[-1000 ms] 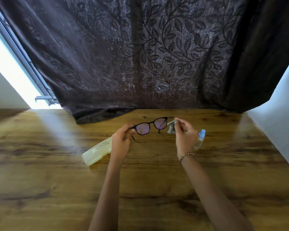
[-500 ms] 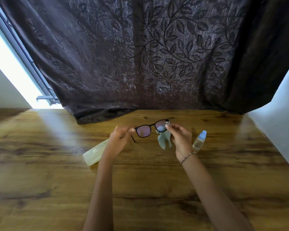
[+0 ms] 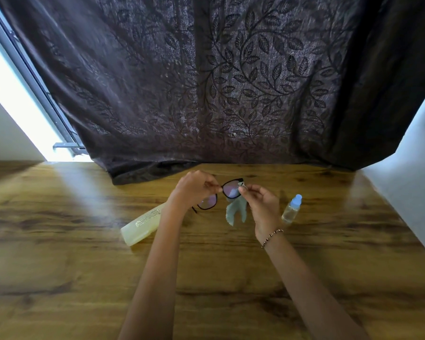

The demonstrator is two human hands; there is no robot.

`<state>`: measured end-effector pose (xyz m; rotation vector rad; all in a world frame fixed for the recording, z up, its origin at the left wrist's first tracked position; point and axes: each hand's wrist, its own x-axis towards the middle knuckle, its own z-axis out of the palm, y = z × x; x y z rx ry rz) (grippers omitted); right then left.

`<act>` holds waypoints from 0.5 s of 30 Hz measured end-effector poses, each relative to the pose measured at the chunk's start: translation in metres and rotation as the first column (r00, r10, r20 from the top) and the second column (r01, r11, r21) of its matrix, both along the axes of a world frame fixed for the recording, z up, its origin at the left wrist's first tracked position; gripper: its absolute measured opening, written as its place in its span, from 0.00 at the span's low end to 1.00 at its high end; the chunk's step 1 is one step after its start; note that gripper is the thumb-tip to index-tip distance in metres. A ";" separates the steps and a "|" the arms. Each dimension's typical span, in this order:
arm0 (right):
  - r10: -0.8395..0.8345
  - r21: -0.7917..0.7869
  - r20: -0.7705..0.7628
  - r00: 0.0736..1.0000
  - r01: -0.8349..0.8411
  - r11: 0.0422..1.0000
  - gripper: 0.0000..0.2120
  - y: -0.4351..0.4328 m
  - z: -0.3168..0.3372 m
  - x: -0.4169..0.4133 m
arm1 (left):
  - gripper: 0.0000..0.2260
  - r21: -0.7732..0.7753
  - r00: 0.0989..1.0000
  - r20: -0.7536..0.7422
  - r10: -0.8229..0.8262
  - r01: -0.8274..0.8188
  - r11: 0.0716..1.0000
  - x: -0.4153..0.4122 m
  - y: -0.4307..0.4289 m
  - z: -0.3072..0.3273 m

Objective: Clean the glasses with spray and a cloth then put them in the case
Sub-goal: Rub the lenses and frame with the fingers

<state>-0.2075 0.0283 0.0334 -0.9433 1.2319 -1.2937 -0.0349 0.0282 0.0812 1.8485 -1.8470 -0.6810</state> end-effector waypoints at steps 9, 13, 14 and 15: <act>-0.326 -0.642 -0.693 0.643 -0.344 0.685 0.10 0.009 -0.012 0.003 | 0.08 -0.168 0.997 0.054 0.047 -0.038 0.985 -0.006 0.005 -0.006; -0.330 -0.520 -0.851 0.408 -0.577 0.630 0.18 0.011 -0.021 0.007 | 0.08 -0.168 0.993 0.069 0.094 -0.081 0.982 -0.007 0.006 -0.011; -0.338 -0.506 -0.862 0.379 -0.589 0.630 0.19 0.010 -0.020 0.007 | 0.08 -0.178 0.993 0.064 0.103 -0.090 0.980 -0.007 0.007 -0.011; -0.345 -0.499 -0.866 0.362 -0.578 0.645 0.20 0.008 -0.020 0.006 | 0.08 -0.195 0.992 0.053 0.114 -0.102 0.975 -0.006 0.007 -0.011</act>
